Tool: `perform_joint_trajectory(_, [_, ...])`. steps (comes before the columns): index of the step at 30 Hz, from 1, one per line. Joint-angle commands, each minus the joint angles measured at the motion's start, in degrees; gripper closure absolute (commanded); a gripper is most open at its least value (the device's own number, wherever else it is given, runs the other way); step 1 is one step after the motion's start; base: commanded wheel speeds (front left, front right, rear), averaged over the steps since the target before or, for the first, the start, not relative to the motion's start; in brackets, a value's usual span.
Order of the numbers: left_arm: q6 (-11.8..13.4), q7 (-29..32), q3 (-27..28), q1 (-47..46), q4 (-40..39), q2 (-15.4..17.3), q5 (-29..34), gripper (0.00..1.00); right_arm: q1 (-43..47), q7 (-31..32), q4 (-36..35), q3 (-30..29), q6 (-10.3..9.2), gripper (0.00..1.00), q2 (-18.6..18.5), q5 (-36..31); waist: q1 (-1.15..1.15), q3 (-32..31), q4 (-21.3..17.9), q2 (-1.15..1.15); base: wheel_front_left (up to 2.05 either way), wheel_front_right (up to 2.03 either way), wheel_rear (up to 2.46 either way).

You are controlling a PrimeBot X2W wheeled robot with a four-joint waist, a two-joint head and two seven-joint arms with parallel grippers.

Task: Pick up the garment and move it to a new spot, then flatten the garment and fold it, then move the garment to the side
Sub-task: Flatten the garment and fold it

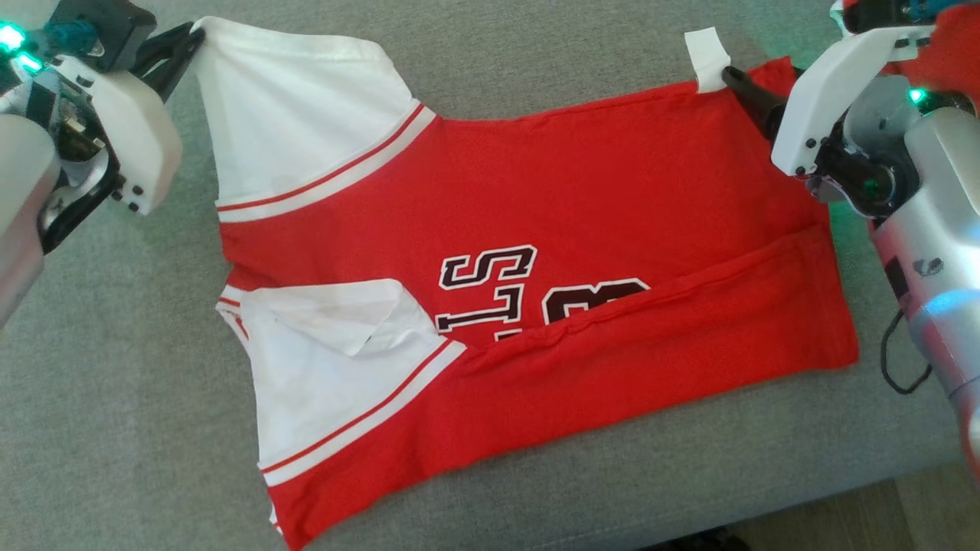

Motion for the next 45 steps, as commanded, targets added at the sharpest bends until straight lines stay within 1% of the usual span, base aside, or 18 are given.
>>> perform_joint_trajectory(1, [0.13, -0.62, 2.35, -3.81, -0.18, 1.84, -0.48, 1.0, -1.32, -1.03, -0.89, 0.78, 0.39, 0.09, -0.42, 0.74, 0.0, 0.16, 0.17, 0.0, 0.0, 0.0, 0.0])
perform_joint_trajectory(2, [0.13, -0.65, 2.24, -3.89, -0.15, 1.8, -0.54, 1.0, -1.58, -1.42, -0.59, 1.2, 0.39, 0.13, -0.53, 1.01, 0.0, 0.22, 0.24, 0.0, 0.0, 0.0, 0.0])
perform_joint_trajectory(4, [0.13, -0.65, 2.13, -3.96, -0.13, 1.78, -0.59, 1.0, -1.86, -1.9, -0.28, 1.53, 0.39, 0.15, -0.63, 1.29, 0.0, 0.28, 0.3, 0.0, 0.0, 0.0, 0.0])
perform_joint_trajectory(8, [0.13, -0.95, 1.82, -4.06, 0.03, 1.92, -0.89, 1.0, -2.8, -3.3, 1.14, 2.82, 0.39, 0.21, -0.69, 2.3, 0.0, 0.51, 0.43, 0.0, 0.0, 0.0, 0.0])
perform_joint_trajectory(11, [0.13, -1.16, 1.65, -4.18, 0.14, 2.01, -1.06, 1.0, -3.69, -4.51, 2.27, 3.59, 0.39, 0.29, -1.02, 2.7, 0.0, 0.87, 0.5, 0.0, 0.0, 0.0, 0.0])
perform_joint_trajectory(14, [0.13, -1.29, 1.52, -4.43, 0.2, 2.06, -1.22, 1.0, -4.58, -5.62, 3.32, 4.37, 0.39, 0.6, -1.02, 3.05, 0.0, 1.24, 0.55, 0.0, 0.0, 0.0, 0.0])
perform_joint_trajectory(15, [0.13, -1.36, 1.48, -4.49, 0.25, 2.07, -1.27, 1.0, -4.87, -5.93, 3.62, 4.63, 0.39, 0.74, -1.04, 3.17, 0.0, 1.33, 0.55, 0.0, 0.0, 0.0, 0.0])
perform_joint_trajectory(16, [0.13, -1.42, 1.44, -4.54, 0.31, 2.09, -1.32, 1.0, -5.15, -6.24, 3.91, 4.92, 0.39, 0.85, -1.09, 3.26, 0.0, 1.4, 0.55, 0.0, 0.0, 0.0, 0.0])
perform_joint_trajectory(17, [0.13, -1.45, 1.4, -4.6, 0.36, 2.09, -1.34, 1.0, -5.42, -6.56, 4.19, 5.2, 0.39, 1.0, -1.14, 3.37, 0.0, 1.45, 0.56, 0.0, 0.0, 0.0, 0.0])
perform_joint_trajectory(22, [0.13, -3.22, 1.24, -5.42, 0.61, 2.17, -0.14, 1.0, -6.54, -8.23, 4.98, 6.47, 0.39, 1.0, -1.53, 4.23, 0.0, 1.47, 0.6, 0.0, 0.0, 0.0, 0.0])
perform_joint_trajectory(28, [0.67, -8.69, 1.79, -7.37, 2.32, 1.46, 1.95, 1.0, -7.55, -11.07, 4.94, 6.86, 0.39, 1.0, -2.64, 6.55, 0.0, 0.86, 0.99, 0.0, 0.0, 0.0, 0.0])
perform_joint_trajectory(33, [1.27, -14.38, 2.33, -9.26, 3.45, 0.05, 3.97, 1.0, -7.45, -13.11, 4.02, 6.81, 0.39, 1.0, -5.32, 8.58, 0.0, -0.21, 2.15, 0.0, 0.0, 0.0, 0.0])
perform_joint_trajectory(37, [1.19, -16.84, 2.25, -8.49, 3.6, -0.25, 4.42, 1.0, -5.36, -14.06, 1.92, 7.22, 0.39, 1.0, -7.64, 10.28, 0.0, -1.55, 2.95, 0.0, 0.0, 0.0, 0.0])
perform_joint_trajectory(40, [0.97, -18.33, 2.05, -6.15, 1.78, 0.61, 4.14, 1.0, -2.63, -14.72, -0.47, 7.66, 0.39, 1.0, -9.06, 11.61, 0.0, -2.5, 3.33, 0.0, 0.0, 0.0, 0.0])
perform_joint_trajectory(42, [0.89, -19.01, 1.86, -3.93, -0.47, 1.72, 4.1, 1.0, -0.53, -15.6, -2.0, 8.09, 0.39, 1.0, -10.29, 11.8, 0.0, -3.21, 3.6, 0.0, 0.0, 0.0, 0.0])
perform_joint_trajectory(43, [1.25, -19.65, 1.69, -1.47, -2.99, 3.0, 4.49, 1.0, 1.66, -16.35, -3.31, 8.47, 0.39, 1.0, -11.38, 11.78, 0.0, -3.92, 3.86, 0.0, 0.0, 0.0, 0.0])
perform_joint_trajectory(45, [2.2, -20.06, 1.51, 1.17, -5.79, 4.29, 5.13, 1.0, 4.01, -16.94, -4.57, 8.69, 0.39, 1.0, -12.25, 11.91, 0.0, -4.7, 4.18, 0.0, 0.0, 0.0, 0.0])
